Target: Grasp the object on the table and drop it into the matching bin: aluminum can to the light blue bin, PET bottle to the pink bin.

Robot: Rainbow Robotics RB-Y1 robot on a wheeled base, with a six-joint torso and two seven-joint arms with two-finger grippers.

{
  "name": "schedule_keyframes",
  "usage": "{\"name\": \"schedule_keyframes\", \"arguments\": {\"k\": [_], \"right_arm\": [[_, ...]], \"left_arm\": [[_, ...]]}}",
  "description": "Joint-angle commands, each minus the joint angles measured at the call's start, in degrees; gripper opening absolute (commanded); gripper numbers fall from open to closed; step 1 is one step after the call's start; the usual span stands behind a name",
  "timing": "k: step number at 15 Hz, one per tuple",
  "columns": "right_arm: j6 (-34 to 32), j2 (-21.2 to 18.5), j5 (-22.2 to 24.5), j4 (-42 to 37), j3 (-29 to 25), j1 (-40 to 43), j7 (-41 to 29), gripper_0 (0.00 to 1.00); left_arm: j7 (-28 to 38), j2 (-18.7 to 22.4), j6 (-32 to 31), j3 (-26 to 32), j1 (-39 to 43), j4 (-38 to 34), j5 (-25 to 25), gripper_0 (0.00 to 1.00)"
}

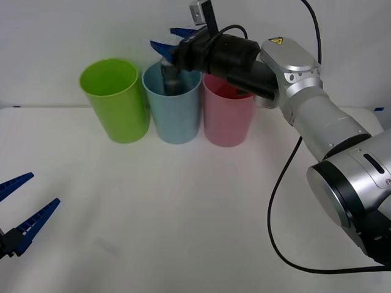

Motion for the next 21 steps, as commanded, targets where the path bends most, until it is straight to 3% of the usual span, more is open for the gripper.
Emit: {"name": "schedule_keyframes", "arguments": {"k": [1, 7, 12, 15, 21], "right_arm": [[-0.26, -0.43, -0.05, 0.06, 0.01, -0.03, 0.48, 1.00], [-4.92, -3.16, -0.40, 0.06, 0.01, 0.24, 1.01, 1.00], [-13.01, -6.85, -2.69, -0.03, 0.01, 2.87, 1.01, 1.00], [-14.59, -8.61, -4.18, -0.46, 0.01, 4.19, 1.09, 1.00], [-14.59, -13.70, -5.59, -13.65, 0.19, 13.07, -0.84, 1.00]], "left_arm": [[0.00, 0.00, 0.00, 0.00, 0.00, 0.00, 0.00, 1.00], [0.00, 0.00, 0.00, 0.00, 0.00, 0.00, 0.00, 1.00], [0.00, 0.00, 0.00, 0.00, 0.00, 0.00, 0.00, 1.00], [0.00, 0.00, 0.00, 0.00, 0.00, 0.00, 0.00, 1.00], [0.00, 0.00, 0.00, 0.00, 0.00, 0.00, 0.00, 1.00]]}}
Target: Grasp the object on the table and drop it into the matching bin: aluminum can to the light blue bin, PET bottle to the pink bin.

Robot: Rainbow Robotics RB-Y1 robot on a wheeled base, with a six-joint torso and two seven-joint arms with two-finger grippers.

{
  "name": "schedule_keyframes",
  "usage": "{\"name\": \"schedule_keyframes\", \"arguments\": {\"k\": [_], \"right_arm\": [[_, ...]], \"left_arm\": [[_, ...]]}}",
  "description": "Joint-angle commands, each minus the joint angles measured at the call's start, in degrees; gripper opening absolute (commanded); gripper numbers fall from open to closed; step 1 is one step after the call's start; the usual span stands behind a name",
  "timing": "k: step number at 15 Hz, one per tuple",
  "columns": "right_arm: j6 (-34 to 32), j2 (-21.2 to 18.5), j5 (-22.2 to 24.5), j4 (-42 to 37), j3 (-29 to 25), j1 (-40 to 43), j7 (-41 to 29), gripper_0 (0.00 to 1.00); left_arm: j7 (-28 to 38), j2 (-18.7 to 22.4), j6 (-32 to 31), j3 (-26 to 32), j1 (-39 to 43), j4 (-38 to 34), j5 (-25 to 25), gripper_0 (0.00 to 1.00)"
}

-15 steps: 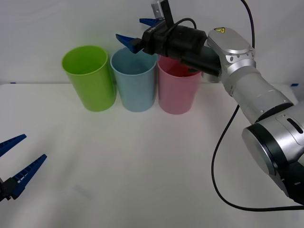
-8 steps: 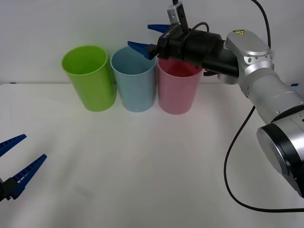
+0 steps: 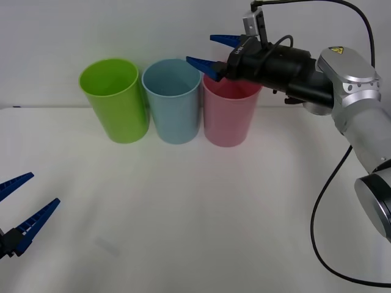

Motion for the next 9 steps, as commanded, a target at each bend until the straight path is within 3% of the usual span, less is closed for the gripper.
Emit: {"name": "schedule_keyframes", "arguments": {"k": [1, 6, 9], "right_arm": [[0.02, -2.47, -0.67, -6.73, 0.04, 4.80, -0.93, 1.00], [3.80, -11.79, -10.08, -23.07, 6.81, 15.79, -1.72, 1.00], [8.55, -17.15, -12.36, -34.68, 6.99, 25.28, -2.34, 1.00]], "left_arm": [[0.00, 0.00, 0.00, 0.00, 0.00, 0.00, 0.00, 1.00], [0.00, 0.00, 0.00, 0.00, 0.00, 0.00, 0.00, 1.00], [0.00, 0.00, 0.00, 0.00, 0.00, 0.00, 0.00, 1.00]]}}
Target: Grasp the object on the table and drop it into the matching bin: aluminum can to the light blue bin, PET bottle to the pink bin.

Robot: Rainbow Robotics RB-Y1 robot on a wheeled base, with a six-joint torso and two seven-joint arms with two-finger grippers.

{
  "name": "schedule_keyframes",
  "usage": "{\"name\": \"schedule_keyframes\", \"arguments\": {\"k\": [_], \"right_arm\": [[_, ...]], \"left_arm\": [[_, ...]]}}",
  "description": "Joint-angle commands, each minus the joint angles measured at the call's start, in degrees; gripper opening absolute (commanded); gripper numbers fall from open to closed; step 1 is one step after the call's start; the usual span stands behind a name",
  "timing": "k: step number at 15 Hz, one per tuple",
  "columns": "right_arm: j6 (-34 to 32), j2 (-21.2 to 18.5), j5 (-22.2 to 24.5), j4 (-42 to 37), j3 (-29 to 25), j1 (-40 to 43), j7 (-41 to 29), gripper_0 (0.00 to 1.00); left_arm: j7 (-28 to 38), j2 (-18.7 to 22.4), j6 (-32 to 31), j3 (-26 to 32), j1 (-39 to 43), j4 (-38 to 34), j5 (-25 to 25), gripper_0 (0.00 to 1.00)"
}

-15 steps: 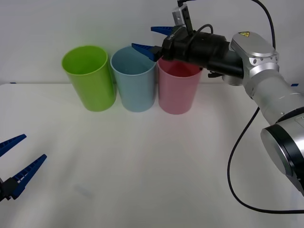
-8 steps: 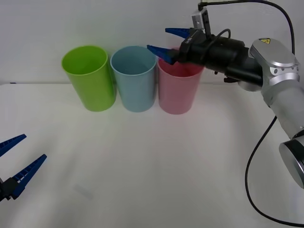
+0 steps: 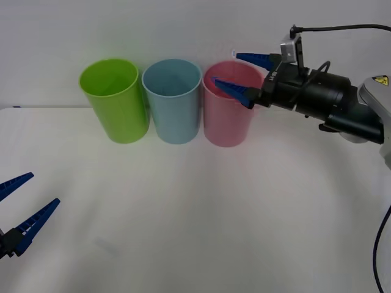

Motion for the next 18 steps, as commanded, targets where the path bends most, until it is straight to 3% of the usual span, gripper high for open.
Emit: {"name": "schedule_keyframes", "arguments": {"k": [1, 6, 12, 18], "right_arm": [[4.37, -4.76, -2.37, -10.14, 0.04, 8.72, -0.42, 1.00], [10.70, -11.97, -6.42, -24.47, -1.71, 24.89, 0.98, 1.00], [10.61, -12.06, -6.06, -33.87, -9.97, 43.35, 4.06, 1.00], [9.73, -9.42, -6.06, -37.83, -15.78, 57.59, 14.78, 1.00]], "left_arm": [[0.00, 0.00, 0.00, 0.00, 0.00, 0.00, 0.00, 1.00], [0.00, 0.00, 0.00, 0.00, 0.00, 0.00, 0.00, 1.00], [0.00, 0.00, 0.00, 0.00, 0.00, 0.00, 0.00, 1.00], [0.00, 0.00, 0.00, 0.00, 0.00, 0.00, 0.00, 1.00]]}}
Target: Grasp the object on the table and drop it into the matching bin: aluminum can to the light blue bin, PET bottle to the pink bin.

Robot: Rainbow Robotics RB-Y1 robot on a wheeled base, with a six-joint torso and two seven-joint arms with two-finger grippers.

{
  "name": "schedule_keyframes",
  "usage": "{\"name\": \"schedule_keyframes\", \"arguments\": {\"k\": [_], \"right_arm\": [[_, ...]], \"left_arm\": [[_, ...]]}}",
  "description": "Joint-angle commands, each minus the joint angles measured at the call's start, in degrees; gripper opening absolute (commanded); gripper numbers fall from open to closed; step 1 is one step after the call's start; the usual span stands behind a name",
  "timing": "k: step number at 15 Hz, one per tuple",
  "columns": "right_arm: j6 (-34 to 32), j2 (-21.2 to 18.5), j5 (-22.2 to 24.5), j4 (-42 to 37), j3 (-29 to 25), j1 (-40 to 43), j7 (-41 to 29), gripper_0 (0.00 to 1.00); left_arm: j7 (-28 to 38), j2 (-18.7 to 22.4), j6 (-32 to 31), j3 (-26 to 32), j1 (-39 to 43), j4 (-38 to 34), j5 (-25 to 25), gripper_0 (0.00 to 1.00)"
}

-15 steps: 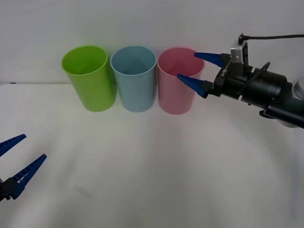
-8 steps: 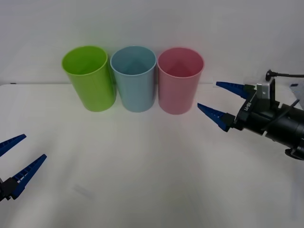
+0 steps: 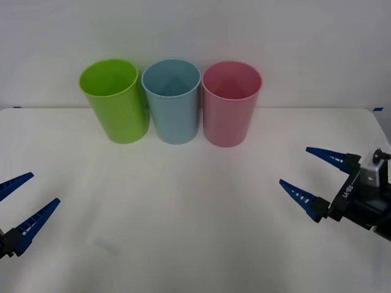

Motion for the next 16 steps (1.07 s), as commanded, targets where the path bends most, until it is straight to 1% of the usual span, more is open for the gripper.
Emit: {"name": "schedule_keyframes", "arguments": {"k": [1, 4, 6, 9, 12, 16], "right_arm": [[-1.64, 2.50, 0.04, -0.42, -2.78, 5.09, 3.09, 1.00], [-5.51, 5.58, 1.18, -0.34, -6.12, 9.31, 3.53, 1.00], [-8.32, 7.69, 1.27, -0.42, -9.02, 12.12, 3.97, 1.00], [-10.87, 10.24, 1.27, -0.34, -12.10, 15.20, 4.32, 1.00], [-11.58, 12.08, 2.06, -0.34, -12.71, 16.25, 4.50, 1.00], [-11.58, 12.87, 2.76, -0.34, -12.89, 16.25, 4.76, 1.00]], "left_arm": [[0.00, 0.00, 0.00, 0.00, 0.00, 0.00, 0.00, 1.00], [0.00, 0.00, 0.00, 0.00, 0.00, 0.00, 0.00, 1.00], [0.00, 0.00, 0.00, 0.00, 0.00, 0.00, 0.00, 1.00], [0.00, 0.00, 0.00, 0.00, 0.00, 0.00, 0.00, 1.00], [0.00, 0.00, 0.00, 0.00, 0.00, 0.00, 0.00, 1.00], [0.00, 0.00, 0.00, 0.00, 0.00, 0.00, 0.00, 1.00]]}}
